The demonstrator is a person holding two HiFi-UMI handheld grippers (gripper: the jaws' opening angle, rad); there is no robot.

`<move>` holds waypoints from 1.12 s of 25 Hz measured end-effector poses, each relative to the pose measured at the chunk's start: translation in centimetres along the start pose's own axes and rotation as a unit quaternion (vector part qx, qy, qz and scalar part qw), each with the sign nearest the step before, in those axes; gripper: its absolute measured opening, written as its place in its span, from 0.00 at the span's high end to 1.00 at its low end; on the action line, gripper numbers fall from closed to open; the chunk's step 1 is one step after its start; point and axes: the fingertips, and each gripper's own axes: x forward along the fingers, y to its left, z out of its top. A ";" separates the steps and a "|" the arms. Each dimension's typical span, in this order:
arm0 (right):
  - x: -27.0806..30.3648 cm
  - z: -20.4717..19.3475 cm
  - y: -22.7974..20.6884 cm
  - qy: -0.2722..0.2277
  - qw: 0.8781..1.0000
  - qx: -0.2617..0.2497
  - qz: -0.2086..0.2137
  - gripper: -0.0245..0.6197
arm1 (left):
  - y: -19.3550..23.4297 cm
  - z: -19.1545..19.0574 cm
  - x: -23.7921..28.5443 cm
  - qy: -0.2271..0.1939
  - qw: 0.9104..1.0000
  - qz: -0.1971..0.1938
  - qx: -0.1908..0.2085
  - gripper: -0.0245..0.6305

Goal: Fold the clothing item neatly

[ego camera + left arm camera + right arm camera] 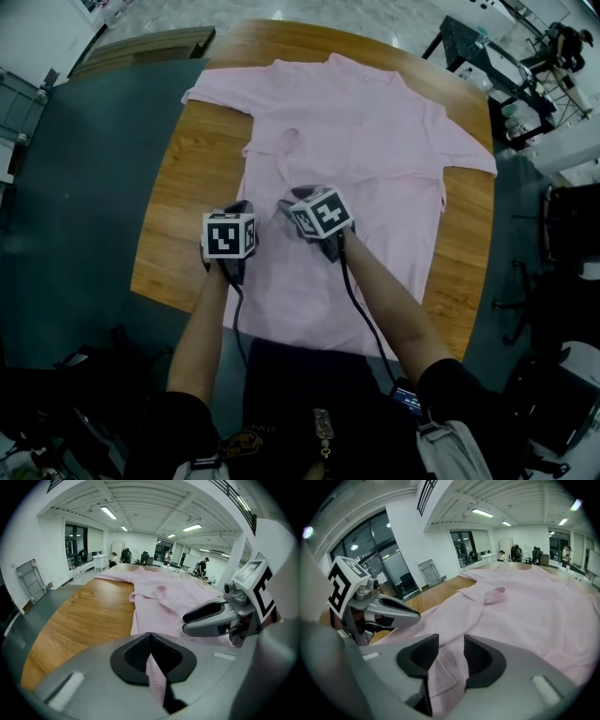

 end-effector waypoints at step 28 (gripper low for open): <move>-13.1 2.3 -9.2 -0.069 0.990 0.022 -0.122 0.95 | -6.3 5.4 -0.4 -0.022 0.993 -0.075 0.088 0.95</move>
